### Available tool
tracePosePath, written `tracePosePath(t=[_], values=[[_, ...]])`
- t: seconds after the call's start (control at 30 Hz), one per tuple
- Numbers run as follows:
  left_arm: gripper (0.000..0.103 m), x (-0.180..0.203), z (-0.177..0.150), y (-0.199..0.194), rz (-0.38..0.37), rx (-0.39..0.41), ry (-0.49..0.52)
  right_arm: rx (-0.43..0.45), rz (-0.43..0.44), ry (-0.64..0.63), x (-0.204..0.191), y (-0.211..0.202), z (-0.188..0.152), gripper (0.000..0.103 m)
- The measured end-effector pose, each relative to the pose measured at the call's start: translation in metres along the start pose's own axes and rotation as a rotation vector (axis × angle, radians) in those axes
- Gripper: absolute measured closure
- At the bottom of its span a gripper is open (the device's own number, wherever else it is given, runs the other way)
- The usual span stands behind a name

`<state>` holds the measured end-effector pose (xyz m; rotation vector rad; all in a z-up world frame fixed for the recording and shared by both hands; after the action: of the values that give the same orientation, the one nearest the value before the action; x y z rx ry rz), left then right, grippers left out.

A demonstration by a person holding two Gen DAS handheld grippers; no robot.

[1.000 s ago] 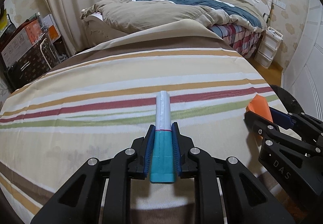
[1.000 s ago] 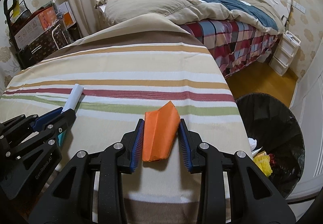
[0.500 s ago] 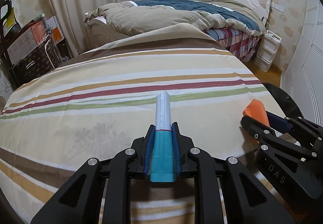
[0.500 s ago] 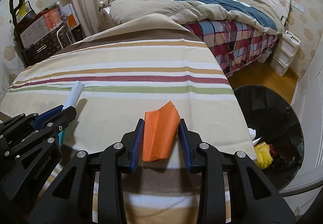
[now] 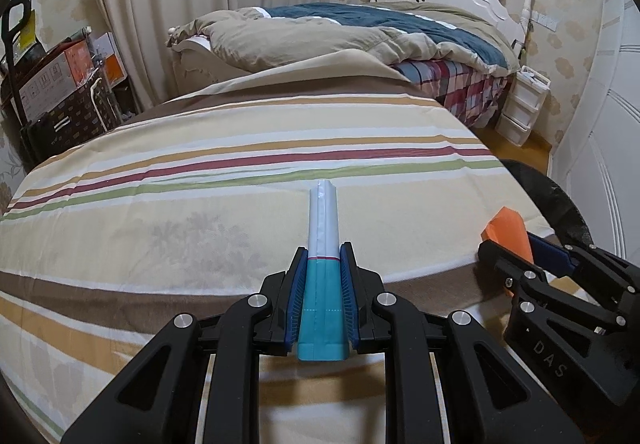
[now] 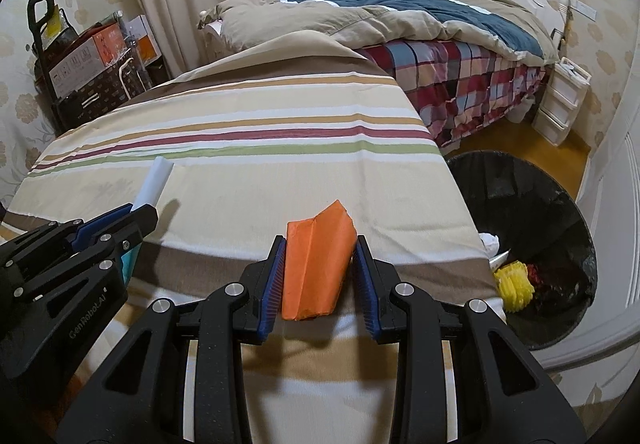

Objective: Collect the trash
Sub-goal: 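Carry the tube and orange paper over the trash bin with both grippers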

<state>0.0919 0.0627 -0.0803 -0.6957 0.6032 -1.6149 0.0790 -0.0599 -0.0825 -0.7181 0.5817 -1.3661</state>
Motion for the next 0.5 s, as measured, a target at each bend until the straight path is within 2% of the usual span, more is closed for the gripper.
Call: tracePosePath(t=[0.5], values=[[0.083,0.037,-0.004,-0.022,-0.05,0.059,0.017,0.059,-0.016,0.065,0.035,-0.036,-0.014,0.07]])
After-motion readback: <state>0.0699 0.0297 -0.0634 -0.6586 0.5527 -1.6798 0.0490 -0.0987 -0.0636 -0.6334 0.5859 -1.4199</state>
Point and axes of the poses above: each gripper's, at about its wrist camera, not at the fingertips, and y roughly the way its jaws point, x to its right, z to its top, the point moved 6 cm from there along y, roughly the way its jaws point, and after that the axes turned 7 degrees about -z, right-handed, at the moved point
